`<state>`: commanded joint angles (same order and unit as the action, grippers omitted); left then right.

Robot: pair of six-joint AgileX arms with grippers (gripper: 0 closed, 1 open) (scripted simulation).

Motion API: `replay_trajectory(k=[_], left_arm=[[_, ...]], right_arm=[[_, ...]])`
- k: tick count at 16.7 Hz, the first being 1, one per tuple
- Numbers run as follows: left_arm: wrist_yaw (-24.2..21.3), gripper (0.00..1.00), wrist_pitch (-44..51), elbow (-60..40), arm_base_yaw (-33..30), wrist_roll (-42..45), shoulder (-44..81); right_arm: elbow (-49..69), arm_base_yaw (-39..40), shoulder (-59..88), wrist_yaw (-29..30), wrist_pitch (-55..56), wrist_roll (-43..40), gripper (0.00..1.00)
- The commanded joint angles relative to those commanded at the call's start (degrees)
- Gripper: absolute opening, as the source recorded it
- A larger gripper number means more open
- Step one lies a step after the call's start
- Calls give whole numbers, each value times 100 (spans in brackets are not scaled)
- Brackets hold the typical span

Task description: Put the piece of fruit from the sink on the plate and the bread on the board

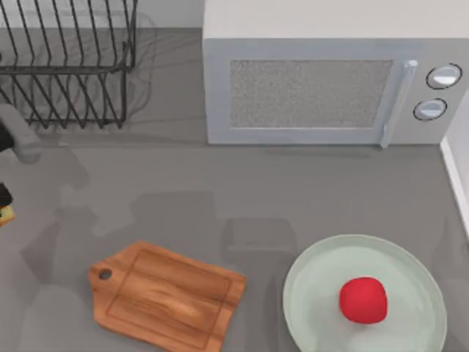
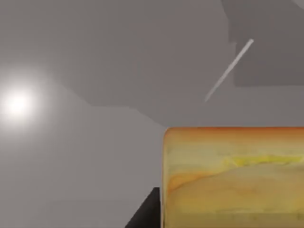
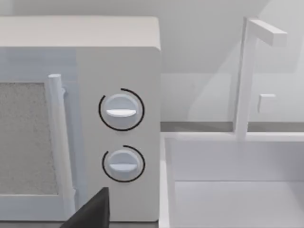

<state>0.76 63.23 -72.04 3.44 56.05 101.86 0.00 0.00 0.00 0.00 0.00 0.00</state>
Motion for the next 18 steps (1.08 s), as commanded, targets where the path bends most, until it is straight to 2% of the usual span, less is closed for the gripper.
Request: replay_trajectory(k=[4,9,14,18], left_arm=[[62,0,-124,182,-291,-2609,149],[100,0,-227,484,-838,-6539,260],[62,0,-234,742,-1587,-10450,268],[-3,0,-230,855,-2278,-13123,188]], right_arm=[[0,0,0,0,0,0,100],[0,0,0,0,0,0,100],[0,0,0,0,0,0,100],[0,0,0,0,0,0,100]])
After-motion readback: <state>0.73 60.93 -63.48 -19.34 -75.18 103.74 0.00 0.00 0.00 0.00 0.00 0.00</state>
